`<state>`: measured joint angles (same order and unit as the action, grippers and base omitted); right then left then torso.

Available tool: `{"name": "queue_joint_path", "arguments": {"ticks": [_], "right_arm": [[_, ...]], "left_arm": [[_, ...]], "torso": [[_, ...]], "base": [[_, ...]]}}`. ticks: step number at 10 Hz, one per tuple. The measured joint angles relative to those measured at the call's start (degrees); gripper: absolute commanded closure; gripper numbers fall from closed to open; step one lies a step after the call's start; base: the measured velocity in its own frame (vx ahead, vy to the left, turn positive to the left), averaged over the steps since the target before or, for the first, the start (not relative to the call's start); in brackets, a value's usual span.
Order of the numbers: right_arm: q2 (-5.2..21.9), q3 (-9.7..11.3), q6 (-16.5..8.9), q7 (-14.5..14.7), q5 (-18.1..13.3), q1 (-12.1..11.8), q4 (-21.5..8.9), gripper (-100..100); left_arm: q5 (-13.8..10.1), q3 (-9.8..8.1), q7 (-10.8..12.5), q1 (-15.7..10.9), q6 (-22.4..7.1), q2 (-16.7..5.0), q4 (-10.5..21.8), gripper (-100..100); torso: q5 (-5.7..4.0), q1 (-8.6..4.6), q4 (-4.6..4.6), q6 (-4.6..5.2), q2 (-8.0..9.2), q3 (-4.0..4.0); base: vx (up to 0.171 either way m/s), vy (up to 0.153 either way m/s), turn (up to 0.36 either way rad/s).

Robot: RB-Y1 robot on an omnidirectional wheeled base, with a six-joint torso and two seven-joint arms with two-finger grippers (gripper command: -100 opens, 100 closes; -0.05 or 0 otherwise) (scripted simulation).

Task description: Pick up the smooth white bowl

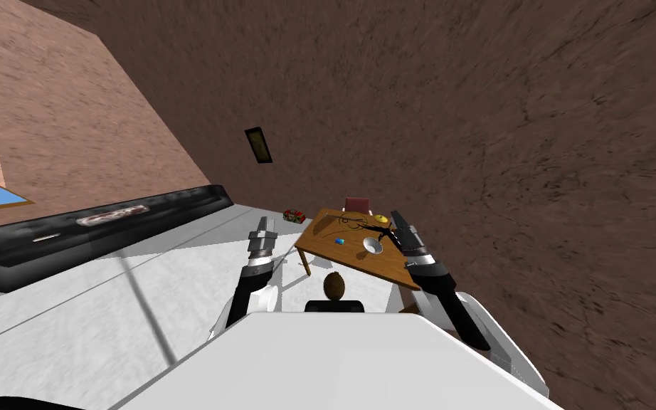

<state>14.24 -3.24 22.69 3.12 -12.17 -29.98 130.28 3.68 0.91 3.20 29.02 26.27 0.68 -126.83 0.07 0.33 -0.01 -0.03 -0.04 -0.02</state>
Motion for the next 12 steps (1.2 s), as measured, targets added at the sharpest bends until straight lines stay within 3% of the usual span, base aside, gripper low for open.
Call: {"name": "queue_joint_path", "arguments": {"ticks": [5,6,8,12], "right_arm": [[6.78,-1.75,-2.99,4.72,-4.27,-0.26,-3.75,-100],[7.90,-2.30,-2.70,5.60,-5.07,-0.59,-5.30,-100],[11.41,-3.09,-4.47,8.03,-7.66,-0.26,-7.98,-100],[18.10,-5.38,-6.89,12.76,-13.11,-2.65,-13.93,-100]], "left_arm": [[0.00,-0.01,0.00,0.01,0.00,0.00,0.00,0],[0.00,-0.01,0.00,0.00,0.00,0.00,0.00,0],[0.00,0.00,0.00,0.00,0.00,0.00,0.00,0],[0.00,-0.01,0.00,0.01,0.00,-0.01,0.00,0]], "torso": [[0.00,-0.08,0.01,0.06,0.02,0.02],[-0.02,-0.10,0.01,0.03,0.03,0.01],[0.01,0.01,-0.01,0.00,-0.04,-0.02],[0.00,-0.04,-0.02,0.03,-0.08,-0.05]], "base": [[0.006,0.069,0.167],[0.018,0.081,0.237],[0.029,0.093,0.287],[0.043,0.076,0.265]]}}
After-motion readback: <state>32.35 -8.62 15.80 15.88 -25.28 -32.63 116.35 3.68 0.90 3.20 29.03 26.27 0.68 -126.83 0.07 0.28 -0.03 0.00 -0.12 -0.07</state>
